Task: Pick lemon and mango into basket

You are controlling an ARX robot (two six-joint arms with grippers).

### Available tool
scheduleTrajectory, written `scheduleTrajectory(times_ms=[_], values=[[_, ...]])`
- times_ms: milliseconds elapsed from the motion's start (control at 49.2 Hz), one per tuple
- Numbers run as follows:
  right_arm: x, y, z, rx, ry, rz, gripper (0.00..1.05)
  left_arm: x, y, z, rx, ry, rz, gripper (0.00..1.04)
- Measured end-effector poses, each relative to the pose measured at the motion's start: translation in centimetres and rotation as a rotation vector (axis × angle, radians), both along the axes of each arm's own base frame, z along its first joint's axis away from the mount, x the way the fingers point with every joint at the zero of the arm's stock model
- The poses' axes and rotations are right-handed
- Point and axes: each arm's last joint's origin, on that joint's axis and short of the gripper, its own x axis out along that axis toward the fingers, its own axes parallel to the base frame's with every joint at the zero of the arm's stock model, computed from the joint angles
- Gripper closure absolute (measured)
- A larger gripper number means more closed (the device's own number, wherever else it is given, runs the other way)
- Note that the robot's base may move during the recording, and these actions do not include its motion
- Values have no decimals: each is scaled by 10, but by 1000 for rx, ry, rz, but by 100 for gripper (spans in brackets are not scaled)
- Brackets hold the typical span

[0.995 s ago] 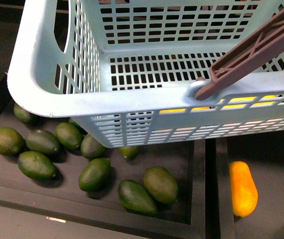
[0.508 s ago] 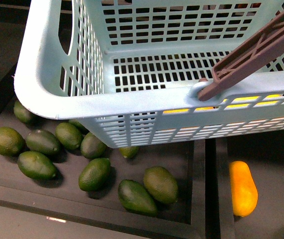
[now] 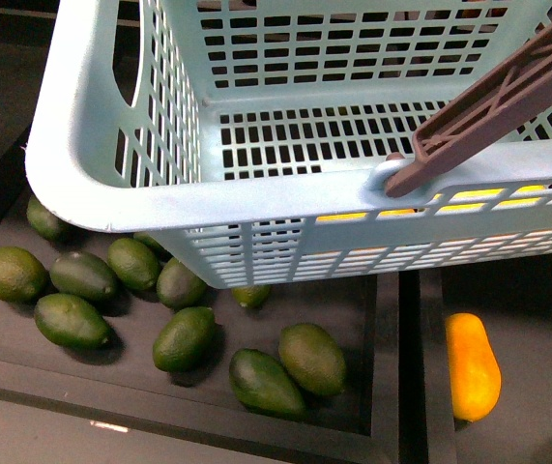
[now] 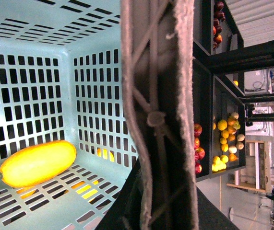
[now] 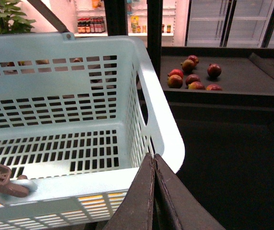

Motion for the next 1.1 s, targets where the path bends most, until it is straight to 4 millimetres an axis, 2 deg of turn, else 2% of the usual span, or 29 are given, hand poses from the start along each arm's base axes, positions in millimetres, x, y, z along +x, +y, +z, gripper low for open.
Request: scheduleTrajectory(times_ms=[163, 427, 650, 934, 1097], values=[[-11, 0, -3, 0, 10, 1, 103, 0, 0, 0, 0, 0, 0, 99], [-12, 0, -3, -2, 5, 0, 101, 0, 0, 0, 0, 0, 1, 99], [-12, 0, -3, -2, 5, 0, 67, 0, 0, 0, 0, 0, 1, 99], [-12, 0, -3, -2, 4, 0, 9, 0, 0, 0, 0, 0, 1, 99], [-12, 0, -3, -1, 5, -3, 9, -5, -5, 0, -10, 10, -32, 99]])
